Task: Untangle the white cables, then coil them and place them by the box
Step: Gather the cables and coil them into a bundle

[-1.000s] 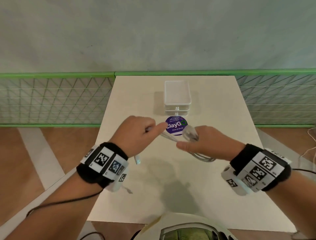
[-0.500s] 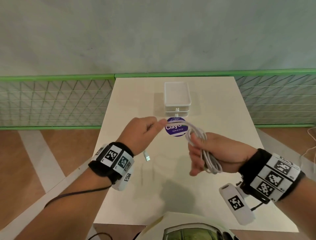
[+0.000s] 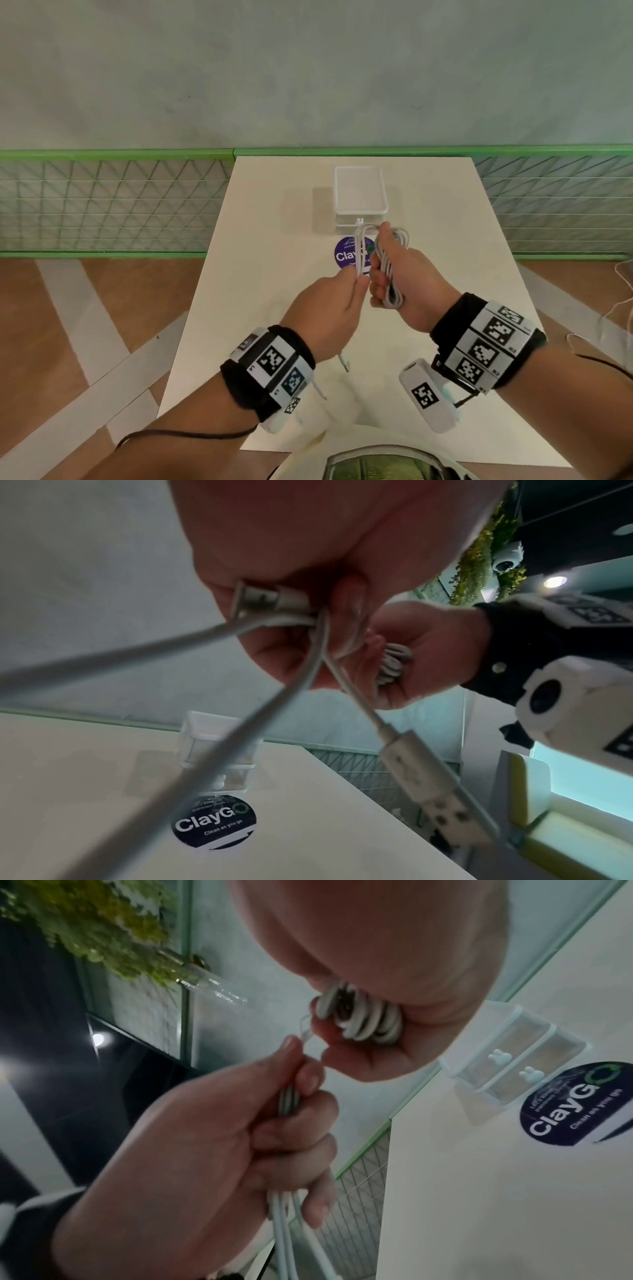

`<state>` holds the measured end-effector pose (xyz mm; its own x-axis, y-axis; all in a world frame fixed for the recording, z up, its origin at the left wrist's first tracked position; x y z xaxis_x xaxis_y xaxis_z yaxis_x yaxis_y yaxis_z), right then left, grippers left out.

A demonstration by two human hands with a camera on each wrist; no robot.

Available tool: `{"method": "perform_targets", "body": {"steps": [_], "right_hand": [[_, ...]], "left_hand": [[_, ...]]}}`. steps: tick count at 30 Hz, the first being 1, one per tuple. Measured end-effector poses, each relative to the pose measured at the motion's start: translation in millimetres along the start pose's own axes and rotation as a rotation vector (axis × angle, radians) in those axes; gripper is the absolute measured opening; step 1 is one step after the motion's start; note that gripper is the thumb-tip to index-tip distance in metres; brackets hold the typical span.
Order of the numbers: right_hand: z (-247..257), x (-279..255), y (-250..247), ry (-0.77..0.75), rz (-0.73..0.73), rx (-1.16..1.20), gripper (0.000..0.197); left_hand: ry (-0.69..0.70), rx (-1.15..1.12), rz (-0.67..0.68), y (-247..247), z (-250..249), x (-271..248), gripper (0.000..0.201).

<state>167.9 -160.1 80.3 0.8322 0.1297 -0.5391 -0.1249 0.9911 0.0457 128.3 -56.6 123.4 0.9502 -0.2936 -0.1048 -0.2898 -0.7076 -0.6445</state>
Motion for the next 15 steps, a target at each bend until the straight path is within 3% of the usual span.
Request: {"method": "perform_targets", "body": {"steps": [5, 8, 10, 12, 15], "right_hand": [[2, -1, 16, -0.094, 0.015, -0.021, 0.085], [-4, -1, 25, -0.094, 0.092, -0.055, 0.044], [-9, 1, 20, -0.071, 0.067, -0.065, 0.031], [-3, 3, 9, -0.085, 0.031, 0.046, 0.026], [17, 6, -3, -0.096, 0.076, 0.435, 0.022]], "left_hand": [[-0.029, 0.065, 0.048, 5, 4, 2, 0.035], [0.029, 0.224, 0.086, 5, 4, 1, 0.030], [0.085, 0.244, 0.111, 9, 1, 0, 0.029], [0.072, 0.030, 0.118, 10, 3, 1, 0.025], [-0.017, -0.481, 0.003, -2, 20, 1, 0.018]]}}
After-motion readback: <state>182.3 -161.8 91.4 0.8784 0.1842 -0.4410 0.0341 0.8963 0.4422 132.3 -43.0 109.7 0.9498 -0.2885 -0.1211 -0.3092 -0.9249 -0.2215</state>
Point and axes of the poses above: each hand's wrist, its own x-axis towards the middle knuckle, its own y-axis out of the palm, z = x × y, the point moved 10 cm from there along x, towards the middle knuckle, and after that the axes turned 8 degrees about -x, right-handed, at the moved point
